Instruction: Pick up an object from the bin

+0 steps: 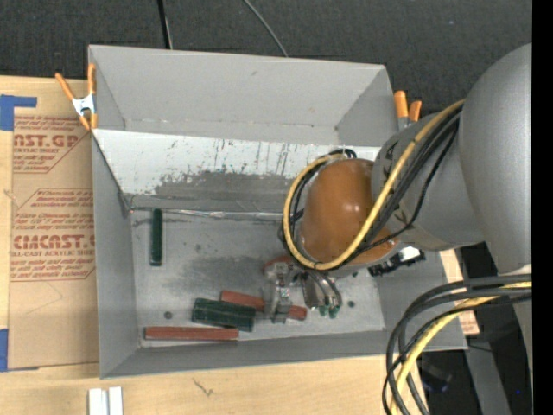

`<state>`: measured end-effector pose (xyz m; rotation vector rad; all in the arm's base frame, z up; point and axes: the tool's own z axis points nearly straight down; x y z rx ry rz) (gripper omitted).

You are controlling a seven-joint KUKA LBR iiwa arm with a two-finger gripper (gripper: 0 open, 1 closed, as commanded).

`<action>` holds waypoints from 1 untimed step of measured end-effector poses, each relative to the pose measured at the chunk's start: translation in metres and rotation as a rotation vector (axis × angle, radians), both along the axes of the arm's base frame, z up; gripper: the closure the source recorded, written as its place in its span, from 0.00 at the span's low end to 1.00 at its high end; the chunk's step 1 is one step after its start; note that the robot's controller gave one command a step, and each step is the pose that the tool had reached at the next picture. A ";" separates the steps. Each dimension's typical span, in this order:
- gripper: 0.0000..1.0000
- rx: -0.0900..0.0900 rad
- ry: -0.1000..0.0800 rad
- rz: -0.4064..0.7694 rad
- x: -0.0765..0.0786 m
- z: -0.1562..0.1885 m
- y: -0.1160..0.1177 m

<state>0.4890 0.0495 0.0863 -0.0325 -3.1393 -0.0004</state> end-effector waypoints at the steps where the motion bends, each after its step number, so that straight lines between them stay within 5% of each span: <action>1: 0.00 0.001 -0.001 0.000 0.000 0.000 0.000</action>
Offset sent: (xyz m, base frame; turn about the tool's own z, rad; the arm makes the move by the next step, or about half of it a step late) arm 0.0000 0.0000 0.0000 0.0000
